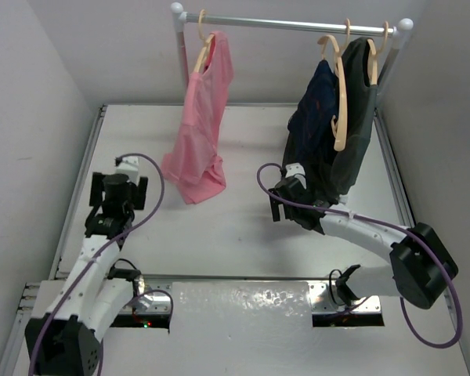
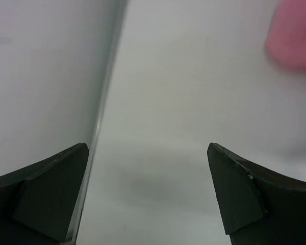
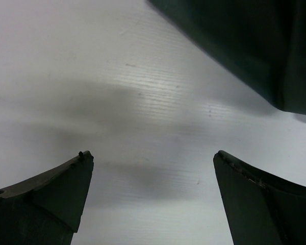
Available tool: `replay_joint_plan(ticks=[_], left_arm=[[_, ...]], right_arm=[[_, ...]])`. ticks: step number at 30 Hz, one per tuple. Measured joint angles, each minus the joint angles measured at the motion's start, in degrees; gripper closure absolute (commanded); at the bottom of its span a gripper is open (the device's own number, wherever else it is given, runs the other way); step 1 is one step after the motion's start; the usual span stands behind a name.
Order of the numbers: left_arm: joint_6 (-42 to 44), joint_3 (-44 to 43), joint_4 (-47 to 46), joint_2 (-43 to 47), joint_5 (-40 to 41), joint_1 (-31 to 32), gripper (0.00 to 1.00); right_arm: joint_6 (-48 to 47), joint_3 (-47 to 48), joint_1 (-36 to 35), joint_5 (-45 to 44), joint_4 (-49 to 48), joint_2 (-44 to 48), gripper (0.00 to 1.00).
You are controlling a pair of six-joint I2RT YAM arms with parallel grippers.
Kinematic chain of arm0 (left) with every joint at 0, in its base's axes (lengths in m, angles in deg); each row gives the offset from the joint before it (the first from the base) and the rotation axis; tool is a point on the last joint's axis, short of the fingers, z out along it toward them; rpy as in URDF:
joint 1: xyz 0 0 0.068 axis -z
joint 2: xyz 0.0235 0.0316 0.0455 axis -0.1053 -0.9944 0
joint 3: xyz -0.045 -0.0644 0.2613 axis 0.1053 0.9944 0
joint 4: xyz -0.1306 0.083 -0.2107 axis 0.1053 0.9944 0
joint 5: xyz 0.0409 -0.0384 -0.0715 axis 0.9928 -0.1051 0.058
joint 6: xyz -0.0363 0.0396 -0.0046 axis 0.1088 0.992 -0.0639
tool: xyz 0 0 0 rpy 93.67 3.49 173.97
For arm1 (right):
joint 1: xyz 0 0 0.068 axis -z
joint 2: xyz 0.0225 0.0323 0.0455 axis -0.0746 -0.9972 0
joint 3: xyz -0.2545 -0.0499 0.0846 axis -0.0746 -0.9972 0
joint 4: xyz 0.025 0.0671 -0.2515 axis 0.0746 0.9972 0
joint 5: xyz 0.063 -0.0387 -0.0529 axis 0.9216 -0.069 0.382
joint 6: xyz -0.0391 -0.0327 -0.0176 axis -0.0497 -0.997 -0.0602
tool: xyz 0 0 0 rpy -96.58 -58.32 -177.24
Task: Place the t-shirt on the hanger
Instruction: Reset both arms
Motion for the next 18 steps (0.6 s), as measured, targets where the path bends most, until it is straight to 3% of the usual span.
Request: replay_joint_plan(ticks=[6,18], left_arm=[[5.16,10.03,-0.39,-4.33,1.16,-2.08,0.01],[8.04,10.69,-3.61,-4.39,-2.34,-5.35,0.02]], right_arm=[[2.54,-0.22,0.0,-5.46,-0.37,-0.74,0.02],[1.77,-5.84,0.04,-6.14,-6.4,2.49,0.02]])
